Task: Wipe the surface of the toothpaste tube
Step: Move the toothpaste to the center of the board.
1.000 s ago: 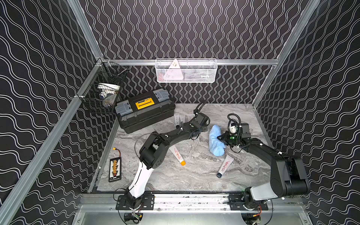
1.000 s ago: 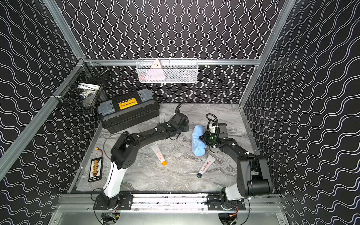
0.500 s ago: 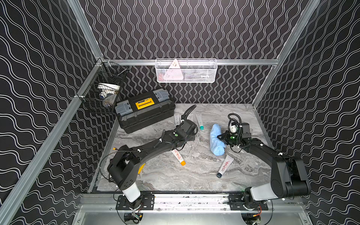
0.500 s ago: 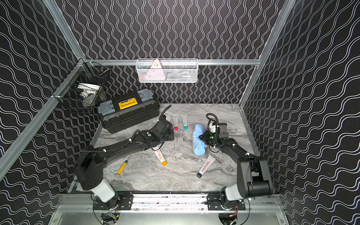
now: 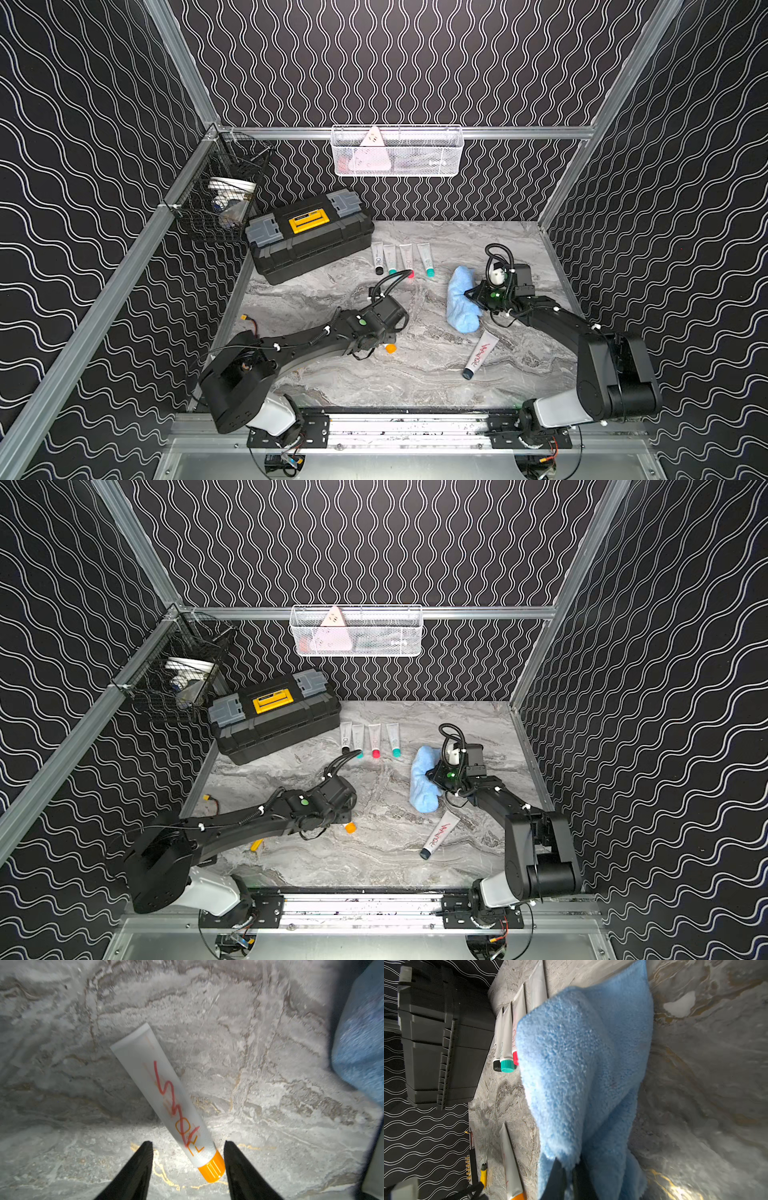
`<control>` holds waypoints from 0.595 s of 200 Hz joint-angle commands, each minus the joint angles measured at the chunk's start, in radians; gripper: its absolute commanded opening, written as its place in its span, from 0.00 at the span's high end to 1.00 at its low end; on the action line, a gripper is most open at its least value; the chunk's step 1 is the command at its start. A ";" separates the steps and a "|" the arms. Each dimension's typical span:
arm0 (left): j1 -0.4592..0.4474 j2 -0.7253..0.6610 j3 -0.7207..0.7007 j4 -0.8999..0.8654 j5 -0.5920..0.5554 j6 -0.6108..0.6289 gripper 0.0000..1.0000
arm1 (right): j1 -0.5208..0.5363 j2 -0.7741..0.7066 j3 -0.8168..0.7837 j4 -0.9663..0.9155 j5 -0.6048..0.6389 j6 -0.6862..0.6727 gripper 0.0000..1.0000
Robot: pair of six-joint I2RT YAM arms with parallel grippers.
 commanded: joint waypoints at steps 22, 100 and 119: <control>-0.041 0.104 -0.019 0.067 0.066 -0.085 0.40 | 0.004 -0.009 -0.007 0.045 0.012 0.007 1.00; -0.062 0.142 -0.024 0.048 0.024 -0.186 0.47 | 0.004 -0.017 -0.004 0.014 0.033 -0.005 1.00; -0.066 0.124 -0.036 0.051 0.011 -0.191 0.51 | 0.003 -0.018 -0.006 0.014 0.034 -0.004 1.00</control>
